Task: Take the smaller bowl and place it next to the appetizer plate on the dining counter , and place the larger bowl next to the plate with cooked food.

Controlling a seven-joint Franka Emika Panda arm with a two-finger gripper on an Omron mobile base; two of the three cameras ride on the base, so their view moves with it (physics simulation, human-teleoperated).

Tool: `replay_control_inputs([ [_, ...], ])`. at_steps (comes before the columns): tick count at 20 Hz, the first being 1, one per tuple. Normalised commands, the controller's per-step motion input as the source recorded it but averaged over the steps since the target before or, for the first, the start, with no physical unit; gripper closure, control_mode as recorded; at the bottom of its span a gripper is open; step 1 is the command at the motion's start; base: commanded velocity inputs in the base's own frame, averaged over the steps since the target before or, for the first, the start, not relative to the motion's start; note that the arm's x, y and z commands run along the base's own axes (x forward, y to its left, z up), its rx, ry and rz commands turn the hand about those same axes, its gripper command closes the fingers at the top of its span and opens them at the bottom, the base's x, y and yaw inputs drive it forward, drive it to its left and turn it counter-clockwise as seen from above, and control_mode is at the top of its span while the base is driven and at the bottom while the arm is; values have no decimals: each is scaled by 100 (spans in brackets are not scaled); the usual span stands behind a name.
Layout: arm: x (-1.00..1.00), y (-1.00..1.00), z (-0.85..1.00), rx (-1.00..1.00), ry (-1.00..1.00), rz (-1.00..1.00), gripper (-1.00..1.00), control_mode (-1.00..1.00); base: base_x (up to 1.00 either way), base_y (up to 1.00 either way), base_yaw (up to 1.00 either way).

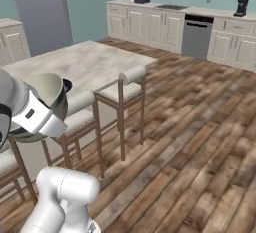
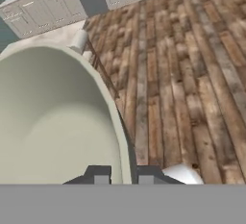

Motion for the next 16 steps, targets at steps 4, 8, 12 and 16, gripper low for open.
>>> replay_control_inputs([
  [4,0,0,0,0,0,0,100,100,100,-16,38],
  [8,0,0,0,0,0,0,100,100,89,-1,39],
  [12,0,0,0,0,0,0,100,100,71,0,40],
  [16,0,0,0,0,0,0,100,100,81,-8,42],
])
